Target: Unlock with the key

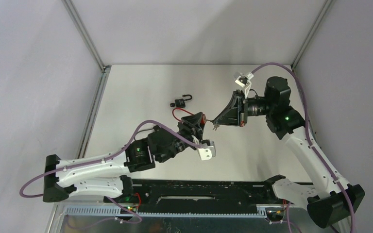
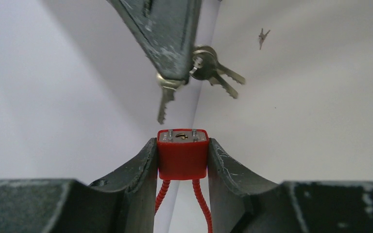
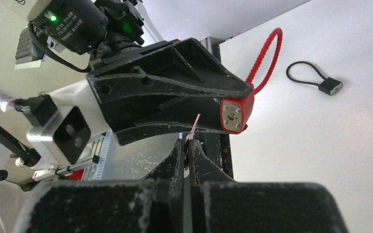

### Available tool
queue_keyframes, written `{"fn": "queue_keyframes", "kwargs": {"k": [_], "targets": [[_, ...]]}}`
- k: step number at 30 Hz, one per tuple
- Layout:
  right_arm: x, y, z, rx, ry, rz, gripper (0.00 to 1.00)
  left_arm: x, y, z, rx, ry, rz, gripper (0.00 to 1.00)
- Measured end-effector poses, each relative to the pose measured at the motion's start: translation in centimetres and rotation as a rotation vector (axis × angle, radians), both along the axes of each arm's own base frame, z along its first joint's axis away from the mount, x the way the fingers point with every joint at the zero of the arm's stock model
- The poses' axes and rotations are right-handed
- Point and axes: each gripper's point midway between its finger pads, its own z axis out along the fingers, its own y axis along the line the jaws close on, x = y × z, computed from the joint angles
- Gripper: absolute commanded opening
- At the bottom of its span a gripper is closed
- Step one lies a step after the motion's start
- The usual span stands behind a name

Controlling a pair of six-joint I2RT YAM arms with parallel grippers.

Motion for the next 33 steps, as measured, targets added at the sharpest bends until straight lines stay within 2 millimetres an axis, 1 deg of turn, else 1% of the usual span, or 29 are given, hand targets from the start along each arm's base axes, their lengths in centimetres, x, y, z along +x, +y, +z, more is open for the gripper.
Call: {"fn": "queue_keyframes", "kwargs": {"k": [7, 11, 24, 33], "targets": [[0.4, 0.3, -1.0, -0.026, 0.013, -0.018, 0.00, -0.3, 0.3, 1.5, -0.063, -0.046, -0.011, 0.00], [0.5, 0.3, -1.4, -0.038, 0.012, -0.026, 0.00, -0.6, 0.7, 1.5, -0.078, -0.058, -0.021, 0.00], [0.3, 0.5, -1.4, -0.039, -0.003, -0.016, 0.00, -0.9, 0.6, 1.5, -0.081, -0.065, -0.045, 0.00], [0.6, 0.9, -1.6, -0.037, 0.009, -0.011, 0.00, -1.0, 0.7, 1.6, -0.084, -0.065, -0.046, 0.00]]}}
